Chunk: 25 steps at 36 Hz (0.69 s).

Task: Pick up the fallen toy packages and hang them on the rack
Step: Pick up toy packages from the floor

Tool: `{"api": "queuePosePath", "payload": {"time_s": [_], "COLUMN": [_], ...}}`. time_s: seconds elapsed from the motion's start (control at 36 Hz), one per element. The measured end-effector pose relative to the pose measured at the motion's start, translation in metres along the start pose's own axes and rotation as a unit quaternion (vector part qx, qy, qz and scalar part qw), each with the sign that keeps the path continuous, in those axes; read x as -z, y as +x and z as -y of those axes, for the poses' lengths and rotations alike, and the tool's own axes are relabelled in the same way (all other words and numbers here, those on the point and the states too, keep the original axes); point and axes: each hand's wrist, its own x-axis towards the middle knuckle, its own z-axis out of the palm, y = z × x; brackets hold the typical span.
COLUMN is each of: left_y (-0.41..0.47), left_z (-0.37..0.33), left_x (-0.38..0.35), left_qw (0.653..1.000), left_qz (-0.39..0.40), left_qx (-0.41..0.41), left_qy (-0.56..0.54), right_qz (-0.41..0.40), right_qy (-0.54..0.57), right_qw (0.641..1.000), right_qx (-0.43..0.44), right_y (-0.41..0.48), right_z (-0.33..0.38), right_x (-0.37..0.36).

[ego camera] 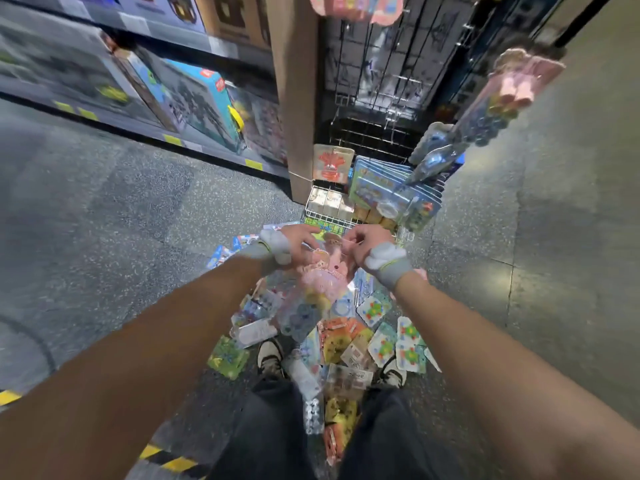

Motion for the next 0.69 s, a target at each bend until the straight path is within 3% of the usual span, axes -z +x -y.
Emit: {"api": "queuePosePath", "payload": {"time_s": [0.17,0.25,0.69], "left_y": [-0.017,-0.031,-0.063], "left_z": [-0.038,-0.066,-0.145], "left_x": [0.024,0.039,0.083], "left_qw": [0.993,0.988,0.967], "left_qz": [-0.035,-0.058,-0.199], "left_qx": [-0.043,-0.058,-0.124], "left_qy": [0.1,0.131,0.096], "right_qz": [0.016,-0.018,-0.139], "right_qy": [-0.073,-0.105,-0.051], "right_qw": [0.997,0.993,0.982], "right_qx": [0.031,0.055,0.118], "right_y": [-0.028,-0.051,-0.103], "right_z": [0.035,0.052,0.068], "right_x": [0.044,0.073,0.162]}}
